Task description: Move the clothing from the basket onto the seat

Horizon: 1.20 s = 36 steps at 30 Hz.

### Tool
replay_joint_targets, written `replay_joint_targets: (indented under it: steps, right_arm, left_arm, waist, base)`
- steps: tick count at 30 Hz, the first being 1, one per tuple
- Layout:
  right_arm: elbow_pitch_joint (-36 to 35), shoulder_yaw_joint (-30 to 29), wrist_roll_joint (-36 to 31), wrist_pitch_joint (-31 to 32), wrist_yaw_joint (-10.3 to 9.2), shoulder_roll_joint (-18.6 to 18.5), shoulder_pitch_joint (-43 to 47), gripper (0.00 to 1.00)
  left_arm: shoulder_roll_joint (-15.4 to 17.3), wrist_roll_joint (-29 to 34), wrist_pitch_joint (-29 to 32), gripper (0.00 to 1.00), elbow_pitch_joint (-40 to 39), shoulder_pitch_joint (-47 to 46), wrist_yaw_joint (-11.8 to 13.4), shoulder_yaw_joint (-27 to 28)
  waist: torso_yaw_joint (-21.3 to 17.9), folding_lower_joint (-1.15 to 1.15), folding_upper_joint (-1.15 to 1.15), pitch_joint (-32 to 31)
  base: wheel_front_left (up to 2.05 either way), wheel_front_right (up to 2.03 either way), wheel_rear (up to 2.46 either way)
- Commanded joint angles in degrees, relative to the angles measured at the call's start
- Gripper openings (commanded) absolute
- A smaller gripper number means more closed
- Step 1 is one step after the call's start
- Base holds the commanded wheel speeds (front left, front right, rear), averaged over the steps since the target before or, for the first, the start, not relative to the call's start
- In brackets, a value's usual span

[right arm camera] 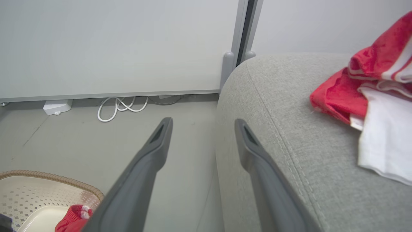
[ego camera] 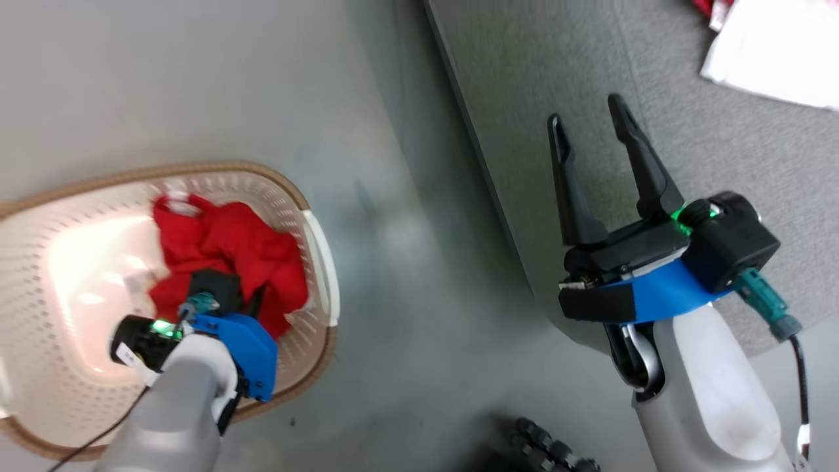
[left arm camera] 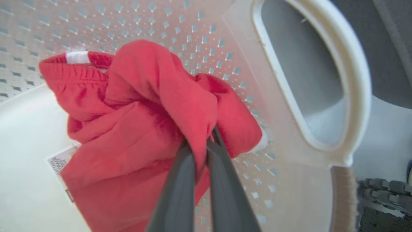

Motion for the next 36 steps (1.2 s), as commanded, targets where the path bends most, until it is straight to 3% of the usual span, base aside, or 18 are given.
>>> replay_joint_targets:
  steps: [1,10,19,30,36]
  right_arm:
    - [1.0,-0.3,-1.0,-0.1,-0.06,0.1,1.2,1.00]
    - [5.5,-1.1,-5.6,2.2,-0.06,0.0,6.5,1.00]
    - [5.1,-3.0,-6.9,6.3,-0.06,0.0,13.8,1.00]
    - [3.3,-4.6,-6.1,9.2,-0.06,0.0,20.5,1.00]
    - [2.3,-5.1,-5.6,9.9,-0.06,0.0,22.6,1.00]
  left_arm:
    - [-0.5,-0.2,-0.4,0.00,-0.6,1.1,-0.2,-0.2]
    - [-4.7,-0.6,-0.7,0.00,-5.5,6.3,-0.9,-4.2]
    - [-5.6,-6.5,-0.7,0.00,-14.4,11.0,-0.9,-13.3]
    - [-5.6,-15.8,0.8,0.00,-23.6,4.9,-0.9,-23.5]
    - [-5.5,-20.2,2.2,0.00,-26.7,-0.2,-0.9,-26.4]
  waist:
    - [3.2,0.00,0.00,-6.1]
    - [9.3,0.00,0.00,-23.2]
    - [14.9,0.00,0.00,-36.9]
    - [20.6,0.00,0.00,-45.3]
    - [23.2,0.00,0.00,-47.4]
  base:
    - [0.00,0.00,0.00]
    - [0.00,0.00,0.00]
    - [0.00,0.00,0.00]
    - [0.00,0.00,0.00]
    - [0.00,0.00,0.00]
